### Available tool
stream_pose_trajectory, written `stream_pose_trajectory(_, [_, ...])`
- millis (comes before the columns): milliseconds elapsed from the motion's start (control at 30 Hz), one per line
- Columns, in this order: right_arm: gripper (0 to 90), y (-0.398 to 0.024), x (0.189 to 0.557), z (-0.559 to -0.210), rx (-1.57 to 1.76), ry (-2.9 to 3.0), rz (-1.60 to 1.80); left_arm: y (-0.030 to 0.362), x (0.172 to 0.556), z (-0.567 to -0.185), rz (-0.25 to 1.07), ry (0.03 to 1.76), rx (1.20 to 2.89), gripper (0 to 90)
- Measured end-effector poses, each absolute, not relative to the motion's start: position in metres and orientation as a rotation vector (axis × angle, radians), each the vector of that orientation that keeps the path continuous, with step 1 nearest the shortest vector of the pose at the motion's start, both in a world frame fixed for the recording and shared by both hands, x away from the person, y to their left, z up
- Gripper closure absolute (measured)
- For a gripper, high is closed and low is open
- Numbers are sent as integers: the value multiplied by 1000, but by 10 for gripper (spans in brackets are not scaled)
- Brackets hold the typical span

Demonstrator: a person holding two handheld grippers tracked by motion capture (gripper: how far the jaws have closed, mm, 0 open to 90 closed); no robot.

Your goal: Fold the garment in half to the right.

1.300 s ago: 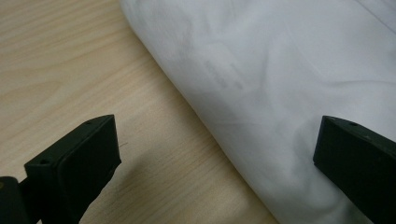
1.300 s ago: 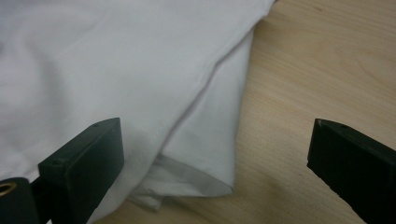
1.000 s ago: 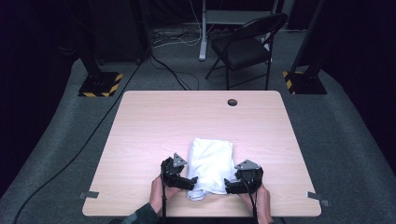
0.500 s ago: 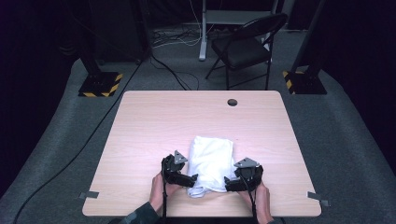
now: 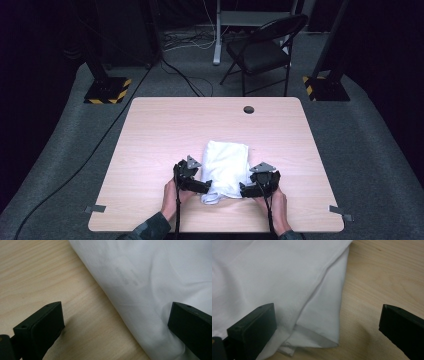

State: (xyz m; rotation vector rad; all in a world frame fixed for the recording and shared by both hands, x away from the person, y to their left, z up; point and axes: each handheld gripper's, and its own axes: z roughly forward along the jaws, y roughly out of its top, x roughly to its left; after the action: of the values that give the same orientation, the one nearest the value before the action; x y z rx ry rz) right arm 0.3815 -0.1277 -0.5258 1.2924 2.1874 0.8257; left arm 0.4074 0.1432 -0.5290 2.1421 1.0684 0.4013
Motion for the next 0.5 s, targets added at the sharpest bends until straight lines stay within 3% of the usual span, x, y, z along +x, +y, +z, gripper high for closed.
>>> stream_pose_trajectory(500, [4,-126,420,-524,1288,2170,816,140,445,-528,428,1095,2130,0])
